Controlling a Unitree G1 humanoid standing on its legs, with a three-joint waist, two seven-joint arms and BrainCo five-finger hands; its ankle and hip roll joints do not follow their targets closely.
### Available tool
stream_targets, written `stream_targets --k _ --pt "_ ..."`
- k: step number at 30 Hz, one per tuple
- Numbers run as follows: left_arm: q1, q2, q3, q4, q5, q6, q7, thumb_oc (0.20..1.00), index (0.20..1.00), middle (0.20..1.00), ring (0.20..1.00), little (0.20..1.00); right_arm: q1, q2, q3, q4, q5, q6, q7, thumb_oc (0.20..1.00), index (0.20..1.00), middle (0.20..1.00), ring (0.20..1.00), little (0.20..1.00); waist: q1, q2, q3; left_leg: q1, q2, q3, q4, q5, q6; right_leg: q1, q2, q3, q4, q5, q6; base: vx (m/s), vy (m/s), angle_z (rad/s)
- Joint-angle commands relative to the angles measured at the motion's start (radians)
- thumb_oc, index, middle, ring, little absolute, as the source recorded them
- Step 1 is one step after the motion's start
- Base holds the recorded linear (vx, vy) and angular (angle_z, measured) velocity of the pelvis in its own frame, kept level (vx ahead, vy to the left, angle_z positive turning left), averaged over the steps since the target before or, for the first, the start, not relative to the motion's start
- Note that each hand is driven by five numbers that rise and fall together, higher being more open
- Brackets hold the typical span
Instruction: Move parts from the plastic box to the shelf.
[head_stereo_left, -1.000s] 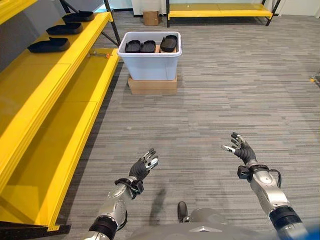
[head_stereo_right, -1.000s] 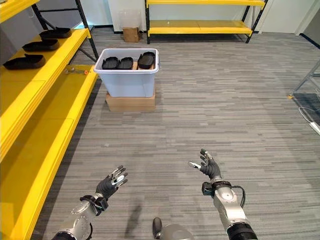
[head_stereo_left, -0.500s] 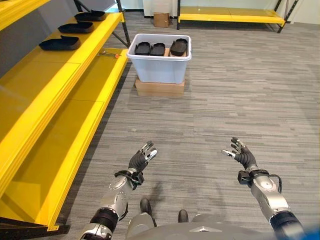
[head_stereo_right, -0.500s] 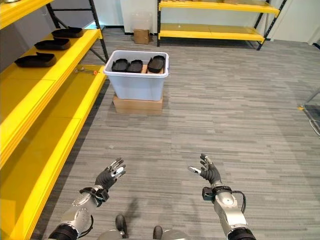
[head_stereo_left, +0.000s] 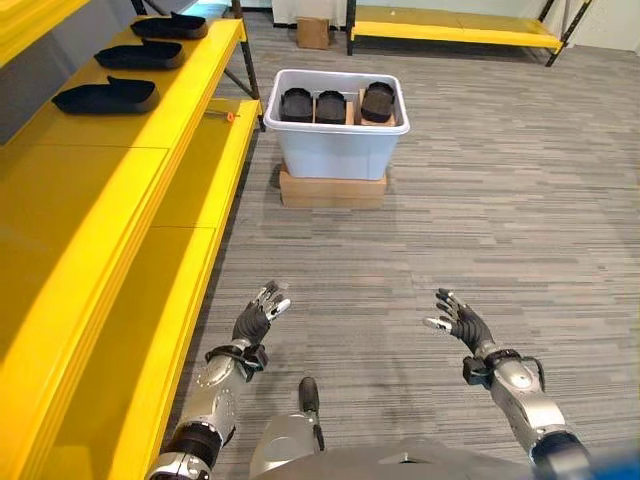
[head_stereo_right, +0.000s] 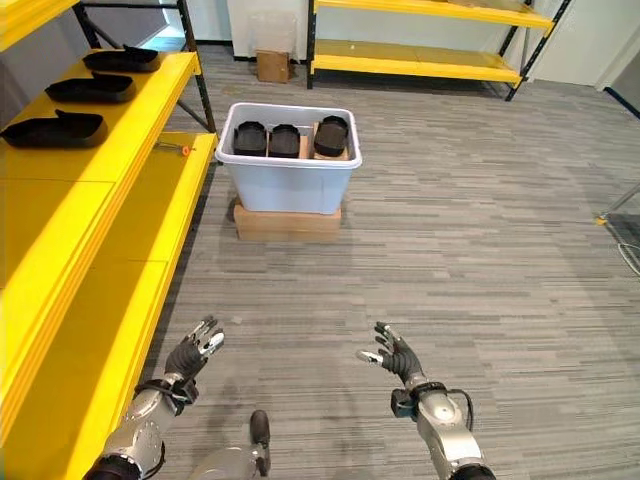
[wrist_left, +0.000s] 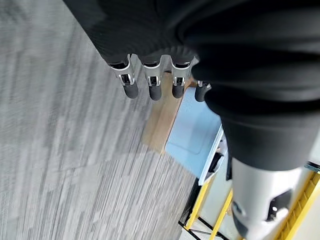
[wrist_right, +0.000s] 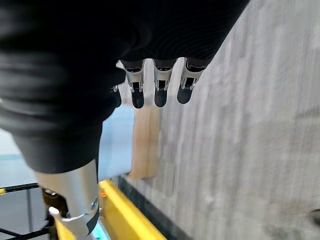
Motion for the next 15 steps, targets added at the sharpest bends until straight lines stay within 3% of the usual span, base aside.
stream_targets --k 1,5,6,7,8,10,11,15 --pt "0.012 -0.015 -0.008 -0.066 -0.033 -0.045 0.054 1.000 1.000 1.000 1.000 1.000 -0.050 0.001 -0.027 -0.045 0.033 -0.059 -0.148 1.000 1.000 1.000 1.000 1.000 0.026 0.004 -0.072 -0.027 -0.001 -0.041 -0.005 -0.095 -0.029 -0.068 0.140 0.017 0.171 0.252 0.028 0.23 0.258 0.08" --pt "0.017 -0.012 -0.024 -0.072 0.018 -0.040 0.056 1.000 1.000 1.000 1.000 1.000 -0.078 0.015 -0.033 -0.025 0.040 -0.076 -0.180 1.000 1.000 1.000 1.000 1.000 0.040 0.015 -0.070 0.012 -0.019 -0.039 -0.025 -0.119 -0.007 -0.141 0.158 -0.010 0.360 0.325 0.064 0.13 0.161 -0.14" --pt "0.021 -0.011 -0.029 -0.083 0.033 -0.034 0.066 1.000 1.000 1.000 1.000 1.000 -0.080 0.018 -0.028 -0.026 0.037 -0.076 -0.191 1.000 1.000 1.000 1.000 1.000 0.033 0.039 -0.059 0.042 -0.008 -0.039 -0.027 -0.132 -0.002 -0.244 0.147 -0.042 0.481 0.332 0.060 0.09 0.137 -0.16" --pt "0.021 -0.011 -0.029 -0.083 0.033 -0.034 0.066 1.000 1.000 1.000 1.000 1.000 -0.080 0.018 -0.028 -0.026 0.037 -0.076 -0.191 1.000 1.000 1.000 1.000 1.000 0.033 0.039 -0.059 0.042 -0.008 -0.039 -0.027 -0.132 -0.002 -0.244 0.147 -0.042 0.481 0.332 0.060 0.09 0.136 -0.20" --pt "0.022 -0.012 -0.043 -0.082 0.018 -0.043 0.071 1.000 1.000 1.000 1.000 1.000 -0.080 0.018 -0.027 -0.029 0.042 -0.074 -0.205 1.000 1.000 1.000 1.000 1.000 0.012 0.058 -0.046 0.071 0.000 -0.055 -0.027 -0.142 -0.003 -0.353 0.157 -0.046 0.527 0.304 0.040 0.11 0.055 -0.06" --pt "0.011 -0.013 -0.057 -0.075 0.006 -0.039 0.055 1.000 1.000 1.000 1.000 1.000 -0.069 0.009 -0.038 -0.025 0.049 -0.090 -0.216 1.000 1.000 1.000 1.000 1.000 -0.016 0.066 -0.032 0.094 0.001 -0.086 -0.027 -0.146 -0.012 -0.407 0.158 -0.057 0.451 0.238 0.006 0.19 -0.002 -0.08" --pt "0.001 -0.010 -0.066 -0.079 0.015 -0.026 0.047 1.000 1.000 1.000 1.000 1.000 -0.058 0.006 -0.053 -0.031 0.049 -0.090 -0.232 1.000 1.000 1.000 1.000 1.000 -0.029 0.063 -0.022 0.108 0.000 -0.101 -0.027 -0.149 -0.016 -0.400 0.149 -0.064 0.342 0.230 -0.003 0.23 -0.084 0.18" --pt "-0.021 -0.002 -0.084 -0.090 0.025 0.012 0.054 1.000 1.000 1.000 1.000 1.000 -0.024 -0.004 -0.089 -0.043 0.058 -0.090 -0.215 1.000 1.000 1.000 1.000 1.000 -0.069 0.054 0.012 0.172 0.007 -0.134 -0.027 -0.186 -0.023 -0.437 0.082 -0.043 0.012 0.286 0.003 0.27 -0.133 0.29"
